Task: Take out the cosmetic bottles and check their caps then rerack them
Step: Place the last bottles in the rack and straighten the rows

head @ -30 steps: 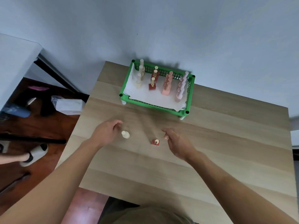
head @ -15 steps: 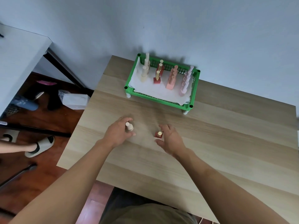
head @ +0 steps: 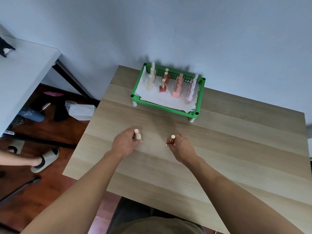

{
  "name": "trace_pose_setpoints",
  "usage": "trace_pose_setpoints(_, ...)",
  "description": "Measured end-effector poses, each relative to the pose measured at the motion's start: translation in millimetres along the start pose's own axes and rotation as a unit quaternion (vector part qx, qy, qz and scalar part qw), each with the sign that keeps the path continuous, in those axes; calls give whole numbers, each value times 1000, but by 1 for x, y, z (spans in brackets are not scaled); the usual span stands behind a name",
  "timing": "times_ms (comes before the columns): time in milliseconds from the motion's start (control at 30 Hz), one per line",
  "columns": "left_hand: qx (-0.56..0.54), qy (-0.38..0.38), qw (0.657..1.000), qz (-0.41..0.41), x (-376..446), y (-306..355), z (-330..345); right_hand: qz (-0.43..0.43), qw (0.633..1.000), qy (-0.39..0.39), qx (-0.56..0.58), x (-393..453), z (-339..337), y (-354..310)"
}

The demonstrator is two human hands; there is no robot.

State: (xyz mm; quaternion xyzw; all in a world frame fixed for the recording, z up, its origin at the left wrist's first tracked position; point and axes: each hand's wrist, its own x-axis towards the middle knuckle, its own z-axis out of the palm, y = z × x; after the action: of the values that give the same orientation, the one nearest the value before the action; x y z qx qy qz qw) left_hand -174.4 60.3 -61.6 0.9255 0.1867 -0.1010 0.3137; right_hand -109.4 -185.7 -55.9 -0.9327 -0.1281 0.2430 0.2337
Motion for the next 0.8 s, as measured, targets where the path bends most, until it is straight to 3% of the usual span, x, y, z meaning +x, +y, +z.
trace_pose_setpoints(200,42,18,999,-11,2,18,-22,11,1000,-28,1,1,-32,3)
trace_pose_setpoints(300,40,25,999,-14,4,26,-43,-23,999,-28,19,4,-54,0)
trace_pose_setpoints(800,-14,73,996,55,41,67,-122,-115,987,89,66,40,-134,-38)
